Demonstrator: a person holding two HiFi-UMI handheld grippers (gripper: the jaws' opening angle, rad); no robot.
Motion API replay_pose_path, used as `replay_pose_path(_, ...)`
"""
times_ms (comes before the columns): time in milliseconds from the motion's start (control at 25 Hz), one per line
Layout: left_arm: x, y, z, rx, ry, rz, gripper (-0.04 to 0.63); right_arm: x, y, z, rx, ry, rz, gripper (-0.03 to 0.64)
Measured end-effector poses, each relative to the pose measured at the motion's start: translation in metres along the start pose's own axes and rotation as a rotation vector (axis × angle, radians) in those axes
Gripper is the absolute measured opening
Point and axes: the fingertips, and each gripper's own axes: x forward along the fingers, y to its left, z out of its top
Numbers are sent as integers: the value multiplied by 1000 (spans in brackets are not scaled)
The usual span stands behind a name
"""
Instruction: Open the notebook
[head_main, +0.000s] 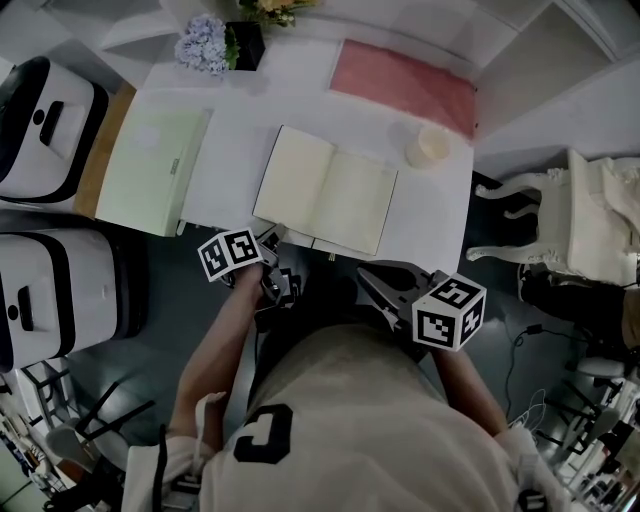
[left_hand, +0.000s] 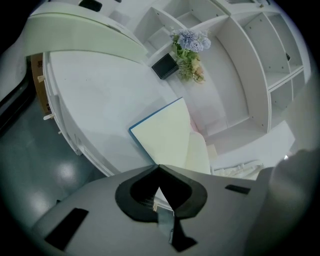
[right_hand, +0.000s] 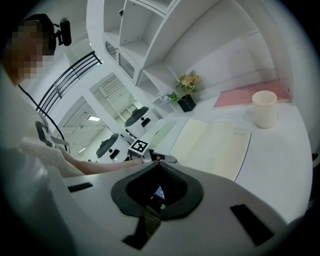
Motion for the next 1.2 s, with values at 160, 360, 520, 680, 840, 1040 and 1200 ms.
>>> replay_pose_path(160,-1,-1,-1,6,5,-1,14,0,0,2,-4,-3,0,23)
replay_pose_path(360,-1,-1,-2,11,10,-5,14,2,3,3,-28,2,12,23)
replay_pose_path(520,0,-1,0,9,12,-10,14,5,1,6,-23,4,12,23)
replay_pose_path(680,-1,0,-1,7,10,-14,14,10,5,5,-51,17,17,23)
replay_pose_path(840,-1,-1,-1,9,12,-17,14,10,2,8,-47,14,11,23)
replay_pose_path(1040,-1,-1,0,6,16,-21,14,10,1,12,-53,7,1,23)
replay_pose_path(1200,-1,-1,0,10,22,-25,14,9,0,14,-53,-2,-5,23)
